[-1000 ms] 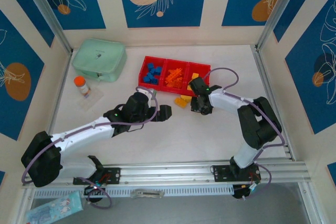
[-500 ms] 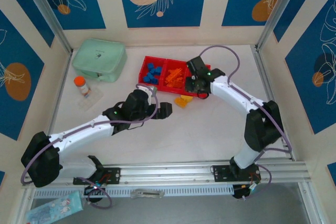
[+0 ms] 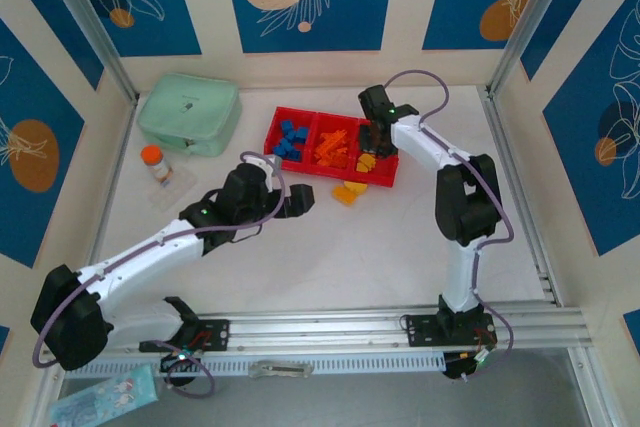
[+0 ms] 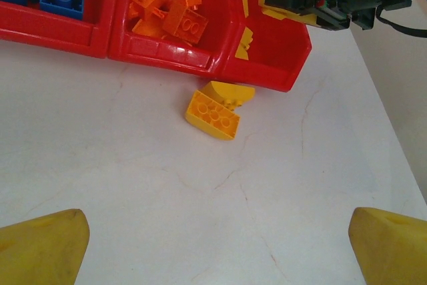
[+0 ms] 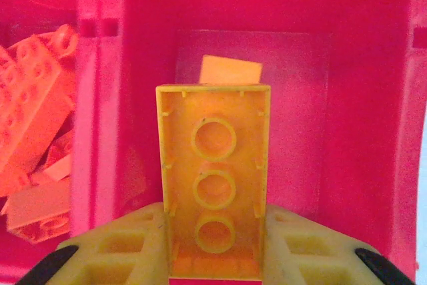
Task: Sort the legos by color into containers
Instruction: Place the lego in the container.
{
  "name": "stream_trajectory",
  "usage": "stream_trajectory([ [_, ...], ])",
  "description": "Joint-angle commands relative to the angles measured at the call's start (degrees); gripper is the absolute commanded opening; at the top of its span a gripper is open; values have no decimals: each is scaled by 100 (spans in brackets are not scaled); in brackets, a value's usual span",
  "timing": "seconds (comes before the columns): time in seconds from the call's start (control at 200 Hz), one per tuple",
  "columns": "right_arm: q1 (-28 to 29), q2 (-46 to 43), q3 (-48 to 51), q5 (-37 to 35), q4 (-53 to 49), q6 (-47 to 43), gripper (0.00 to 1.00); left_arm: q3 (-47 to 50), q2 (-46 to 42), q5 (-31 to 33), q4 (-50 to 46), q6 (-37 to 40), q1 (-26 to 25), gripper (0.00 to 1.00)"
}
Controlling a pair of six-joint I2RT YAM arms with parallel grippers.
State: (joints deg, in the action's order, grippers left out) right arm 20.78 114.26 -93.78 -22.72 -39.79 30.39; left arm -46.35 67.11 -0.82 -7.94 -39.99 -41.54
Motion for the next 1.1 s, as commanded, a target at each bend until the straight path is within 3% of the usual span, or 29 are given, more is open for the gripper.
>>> stream_trajectory([
  [0.0,-73,120,-349,-18,-138,17,37,25,-93,-5,-75,96,89,99],
  [0.15,-83,54,-458,47,-174,-31,48,3,-128,-7,-100,99,109,99],
  [0.32,-83,-350,-207,66,-143,-60,52,20,-205,-21,-125,105,106,99],
  [0.81,538,-1792,1942,324,183,292,62,349,-391,-226,-95,-39,19,99],
  [1.095,1033,-1768,2686,524,719,1158,71,511,-368,-104,119,-210,-165,99],
])
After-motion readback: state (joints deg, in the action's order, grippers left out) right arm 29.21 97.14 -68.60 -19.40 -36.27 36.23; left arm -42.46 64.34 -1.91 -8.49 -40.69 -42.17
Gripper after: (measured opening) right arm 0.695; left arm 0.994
